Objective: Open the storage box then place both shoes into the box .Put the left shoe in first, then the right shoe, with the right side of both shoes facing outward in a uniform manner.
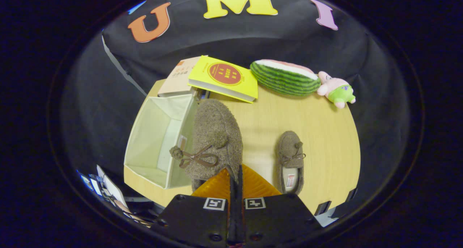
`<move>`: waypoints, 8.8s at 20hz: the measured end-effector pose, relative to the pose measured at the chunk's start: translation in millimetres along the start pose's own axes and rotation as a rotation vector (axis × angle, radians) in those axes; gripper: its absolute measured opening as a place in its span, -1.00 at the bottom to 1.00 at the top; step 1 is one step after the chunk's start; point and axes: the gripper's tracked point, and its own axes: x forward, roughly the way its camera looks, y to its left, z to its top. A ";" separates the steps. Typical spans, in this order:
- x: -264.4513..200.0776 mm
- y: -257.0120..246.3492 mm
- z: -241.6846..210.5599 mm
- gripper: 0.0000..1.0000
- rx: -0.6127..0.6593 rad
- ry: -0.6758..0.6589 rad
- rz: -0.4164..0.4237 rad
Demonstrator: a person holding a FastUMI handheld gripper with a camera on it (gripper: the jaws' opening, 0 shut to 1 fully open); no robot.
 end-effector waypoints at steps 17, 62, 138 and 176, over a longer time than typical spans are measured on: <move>37.0 182.5 28.3 -0.87 0.221 -0.055 0.153; 33.9 -48.9 -9.4 0.98 0.076 -0.105 -0.088; 56.9 129.6 32.8 -0.88 0.323 -0.218 0.106; -65.5 66.7 41.9 0.98 0.130 -0.666 0.030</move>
